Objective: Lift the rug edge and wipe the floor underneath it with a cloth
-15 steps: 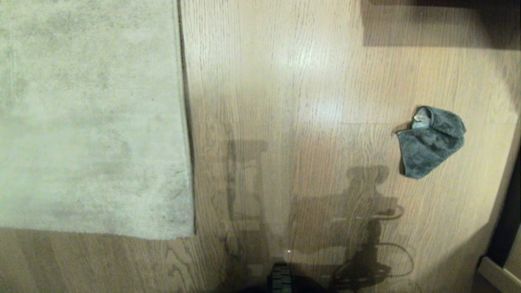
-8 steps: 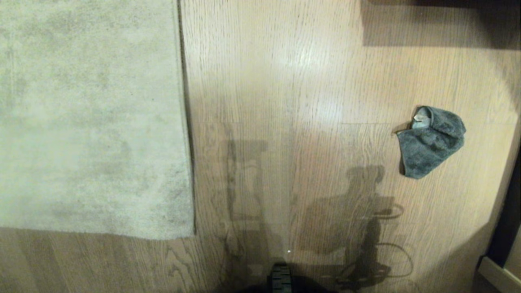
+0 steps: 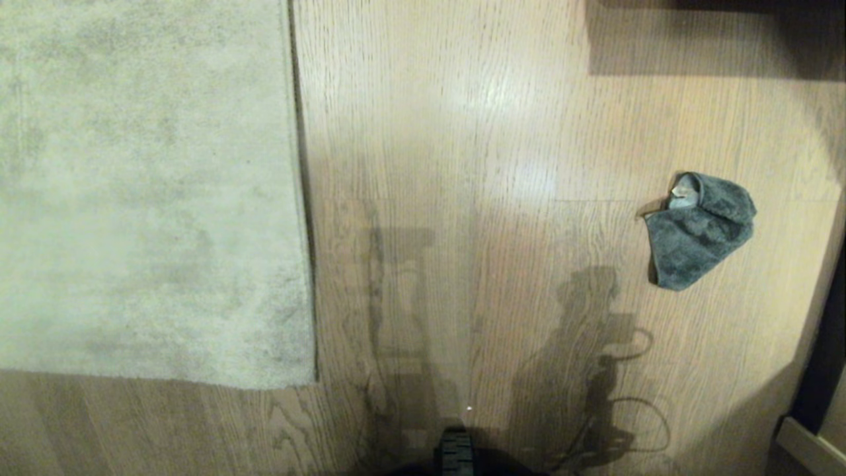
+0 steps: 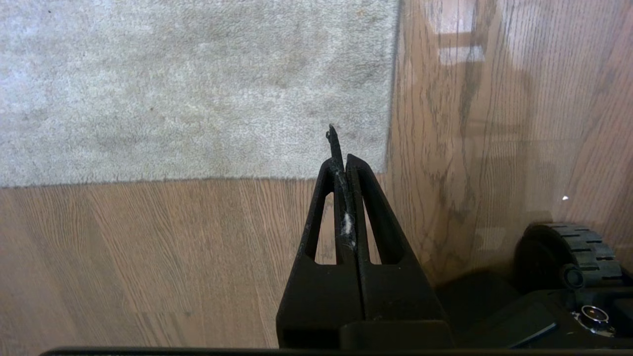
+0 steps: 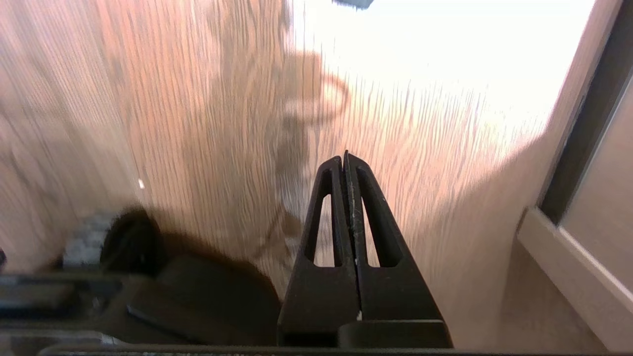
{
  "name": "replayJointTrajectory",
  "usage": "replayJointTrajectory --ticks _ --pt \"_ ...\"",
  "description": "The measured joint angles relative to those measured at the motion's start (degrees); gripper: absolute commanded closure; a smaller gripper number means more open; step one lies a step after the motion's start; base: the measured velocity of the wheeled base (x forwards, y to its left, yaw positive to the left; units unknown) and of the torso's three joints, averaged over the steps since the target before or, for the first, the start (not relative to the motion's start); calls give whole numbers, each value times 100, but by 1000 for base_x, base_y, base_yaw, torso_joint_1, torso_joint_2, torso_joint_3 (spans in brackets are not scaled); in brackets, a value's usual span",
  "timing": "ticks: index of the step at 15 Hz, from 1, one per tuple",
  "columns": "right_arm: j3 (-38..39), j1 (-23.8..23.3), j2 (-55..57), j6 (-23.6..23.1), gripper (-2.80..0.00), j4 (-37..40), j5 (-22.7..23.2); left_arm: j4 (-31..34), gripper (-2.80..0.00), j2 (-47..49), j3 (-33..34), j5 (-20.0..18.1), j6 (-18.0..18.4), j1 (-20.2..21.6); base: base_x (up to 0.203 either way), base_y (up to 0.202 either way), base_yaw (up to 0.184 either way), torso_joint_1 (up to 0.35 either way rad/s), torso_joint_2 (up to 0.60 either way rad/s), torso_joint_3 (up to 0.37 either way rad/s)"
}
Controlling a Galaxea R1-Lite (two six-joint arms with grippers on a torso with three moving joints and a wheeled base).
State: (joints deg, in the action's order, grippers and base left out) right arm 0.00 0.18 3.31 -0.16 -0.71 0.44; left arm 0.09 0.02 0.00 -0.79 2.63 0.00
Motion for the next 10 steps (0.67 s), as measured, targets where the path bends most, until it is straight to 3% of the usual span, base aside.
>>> replayJointTrajectory --ticks 10 --pt "0 22 -331 18 0 -4 0 1 0 0 0 0 0 0 0 0 0 0 0 0"
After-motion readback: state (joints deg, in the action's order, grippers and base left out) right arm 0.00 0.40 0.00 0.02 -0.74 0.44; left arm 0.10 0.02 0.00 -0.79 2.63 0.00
